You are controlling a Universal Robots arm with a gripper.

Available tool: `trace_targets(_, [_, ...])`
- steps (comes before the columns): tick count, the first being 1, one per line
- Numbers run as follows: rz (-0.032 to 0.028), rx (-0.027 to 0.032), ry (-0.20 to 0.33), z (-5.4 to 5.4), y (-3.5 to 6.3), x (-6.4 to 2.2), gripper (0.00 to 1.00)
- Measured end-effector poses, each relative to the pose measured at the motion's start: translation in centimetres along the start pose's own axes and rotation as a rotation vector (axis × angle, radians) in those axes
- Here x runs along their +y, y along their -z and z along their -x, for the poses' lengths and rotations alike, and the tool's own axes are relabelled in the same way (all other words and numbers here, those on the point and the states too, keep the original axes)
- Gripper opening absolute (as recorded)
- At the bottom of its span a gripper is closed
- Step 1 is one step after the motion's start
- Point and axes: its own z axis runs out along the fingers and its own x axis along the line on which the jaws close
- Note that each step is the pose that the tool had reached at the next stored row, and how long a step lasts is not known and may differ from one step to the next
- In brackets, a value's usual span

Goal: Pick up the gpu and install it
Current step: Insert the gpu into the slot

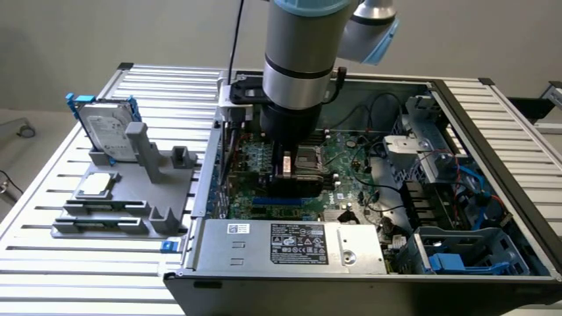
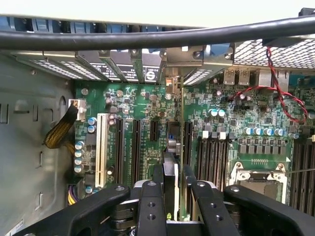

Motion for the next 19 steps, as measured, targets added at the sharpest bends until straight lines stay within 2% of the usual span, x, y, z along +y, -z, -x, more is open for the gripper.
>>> trace_targets(19, [0.0097,0.0087,-0.001,-0.06,-1.04,0.06,0.27])
